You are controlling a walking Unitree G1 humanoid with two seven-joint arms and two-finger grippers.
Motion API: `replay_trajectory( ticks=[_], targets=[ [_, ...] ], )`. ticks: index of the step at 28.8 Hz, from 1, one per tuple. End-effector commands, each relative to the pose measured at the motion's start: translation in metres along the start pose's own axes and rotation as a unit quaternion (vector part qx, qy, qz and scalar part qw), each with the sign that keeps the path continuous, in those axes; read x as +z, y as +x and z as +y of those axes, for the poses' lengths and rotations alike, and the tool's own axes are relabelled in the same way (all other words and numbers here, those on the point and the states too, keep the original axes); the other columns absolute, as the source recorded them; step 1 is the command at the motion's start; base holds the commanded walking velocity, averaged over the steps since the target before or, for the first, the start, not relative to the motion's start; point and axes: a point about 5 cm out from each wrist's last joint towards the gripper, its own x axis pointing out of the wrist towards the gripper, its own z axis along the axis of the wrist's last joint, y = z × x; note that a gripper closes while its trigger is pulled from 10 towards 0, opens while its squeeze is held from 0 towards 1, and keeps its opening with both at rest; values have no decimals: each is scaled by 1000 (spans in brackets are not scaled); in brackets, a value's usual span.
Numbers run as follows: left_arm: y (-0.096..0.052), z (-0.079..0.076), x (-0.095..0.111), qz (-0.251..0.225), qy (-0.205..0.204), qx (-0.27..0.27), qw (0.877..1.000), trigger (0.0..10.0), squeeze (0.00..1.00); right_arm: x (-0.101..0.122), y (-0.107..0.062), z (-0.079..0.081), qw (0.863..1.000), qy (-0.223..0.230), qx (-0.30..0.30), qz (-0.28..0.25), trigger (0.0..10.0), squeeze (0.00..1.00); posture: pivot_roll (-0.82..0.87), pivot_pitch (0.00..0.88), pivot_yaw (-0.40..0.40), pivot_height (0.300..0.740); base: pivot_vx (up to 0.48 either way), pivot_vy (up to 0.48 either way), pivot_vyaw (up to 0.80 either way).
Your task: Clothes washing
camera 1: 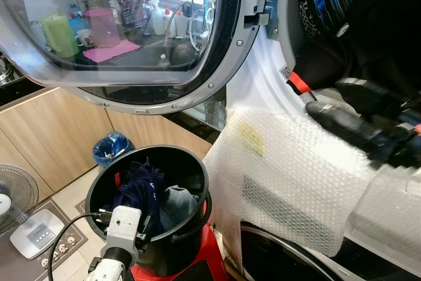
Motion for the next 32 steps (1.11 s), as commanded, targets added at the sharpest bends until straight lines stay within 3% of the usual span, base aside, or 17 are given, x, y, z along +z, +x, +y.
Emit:
replay_trajectory(
  ticks=[1, 15, 23, 27, 28, 32],
  targets=[
    [-7, -1, -22, 58, 0, -3, 998, 10000, 0, 3, 4, 4, 1000, -3, 6, -9, 10000, 0, -82, 92, 19, 740, 0, 0, 0],
    [-5, -2, -20, 53, -1, -3, 999, 10000, 0, -6, 38, 8, 998, 62, -17, -28, 10000, 0, -81, 88, 20, 740, 0, 0, 0],
    [-5, -4, -20, 52, -3, -3, 999, 10000, 0, -7, 53, 3, 998, 48, -40, -3, 10000, 0, -77, 80, 21, 740, 0, 0, 0],
    [-4, -4, -19, 51, -3, -3, 999, 10000, 0, -8, 64, -19, 993, 46, -112, 19, 10000, 0, -80, 76, 25, 740, 0, 0, 0],
    [-4, -4, -19, 51, -3, -3, 999, 10000, 0, -8, 64, -19, 993, 46, -112, 19, 10000, 0, -80, 76, 25, 740, 0, 0, 0],
    [-3, -4, -18, 49, -3, -4, 999, 10000, 0, -2, 66, -43, 984, 36, -174, 20, 10000, 0, -78, 69, 29, 740, 0, 0, 0]
  ],
)
